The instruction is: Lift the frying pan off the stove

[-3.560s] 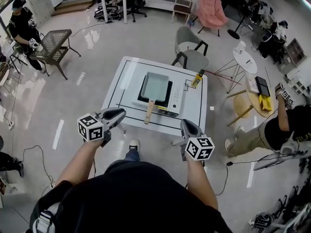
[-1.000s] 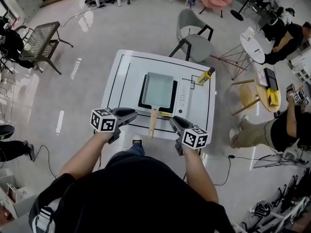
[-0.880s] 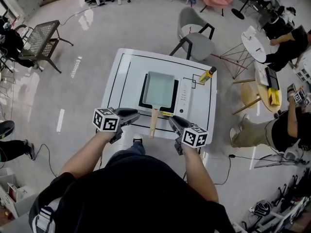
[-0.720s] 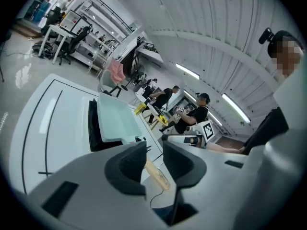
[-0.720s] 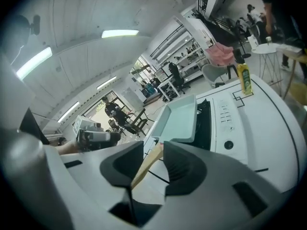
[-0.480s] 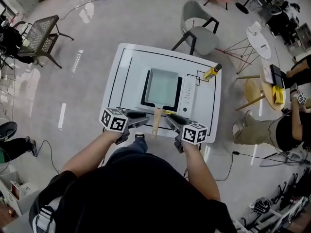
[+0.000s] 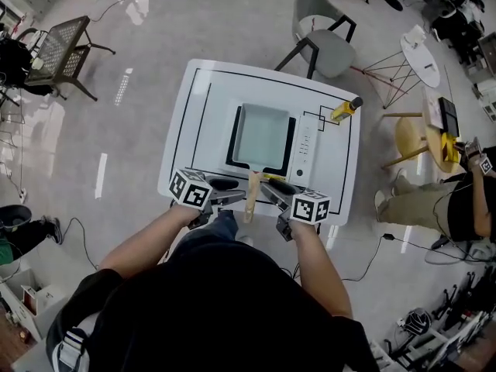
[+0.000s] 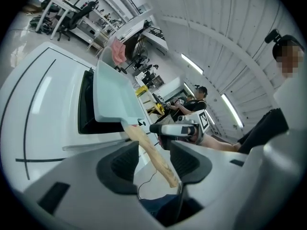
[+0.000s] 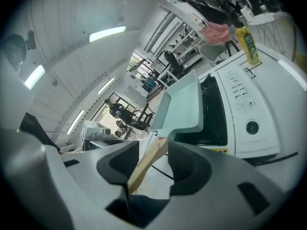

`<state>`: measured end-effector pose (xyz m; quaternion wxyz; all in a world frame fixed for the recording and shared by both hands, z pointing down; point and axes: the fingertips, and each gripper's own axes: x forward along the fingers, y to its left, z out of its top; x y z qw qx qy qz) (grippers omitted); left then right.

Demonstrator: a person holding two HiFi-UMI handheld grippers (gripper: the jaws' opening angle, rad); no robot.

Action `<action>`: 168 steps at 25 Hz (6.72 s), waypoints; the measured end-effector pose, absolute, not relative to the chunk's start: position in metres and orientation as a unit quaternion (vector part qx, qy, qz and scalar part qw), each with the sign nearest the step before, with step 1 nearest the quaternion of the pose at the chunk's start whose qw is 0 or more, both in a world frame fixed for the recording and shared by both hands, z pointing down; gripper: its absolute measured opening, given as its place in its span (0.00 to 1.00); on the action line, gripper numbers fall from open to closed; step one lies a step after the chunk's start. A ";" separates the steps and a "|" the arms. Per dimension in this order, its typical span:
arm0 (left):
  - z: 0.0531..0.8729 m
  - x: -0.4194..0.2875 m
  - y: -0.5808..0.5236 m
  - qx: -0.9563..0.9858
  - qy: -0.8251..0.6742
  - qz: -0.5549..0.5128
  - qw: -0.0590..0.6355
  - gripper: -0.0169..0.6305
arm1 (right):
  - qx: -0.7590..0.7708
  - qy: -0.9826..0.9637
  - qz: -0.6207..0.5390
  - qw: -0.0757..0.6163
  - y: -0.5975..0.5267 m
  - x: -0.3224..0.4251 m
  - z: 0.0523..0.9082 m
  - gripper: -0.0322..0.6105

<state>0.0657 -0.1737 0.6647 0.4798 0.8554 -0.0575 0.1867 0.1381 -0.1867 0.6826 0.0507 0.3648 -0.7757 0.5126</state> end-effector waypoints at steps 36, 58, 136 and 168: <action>0.697 0.121 -0.132 0.760 0.075 0.149 0.628 0.30 | 0.253 -0.724 0.642 -0.013 -0.202 0.087 0.724 0.46; 0.690 0.116 -0.131 0.760 0.092 0.133 0.629 0.23 | 0.205 -0.682 0.695 -0.101 -0.208 0.077 0.713 0.35; 0.571 0.090 -0.018 0.829 0.124 0.113 0.534 0.26 | 0.199 -0.742 0.627 -0.128 -0.101 0.055 0.584 0.35; 0.563 0.083 0.023 0.837 0.118 0.108 0.523 0.26 | 0.192 -0.745 0.627 -0.121 -0.057 0.048 0.573 0.35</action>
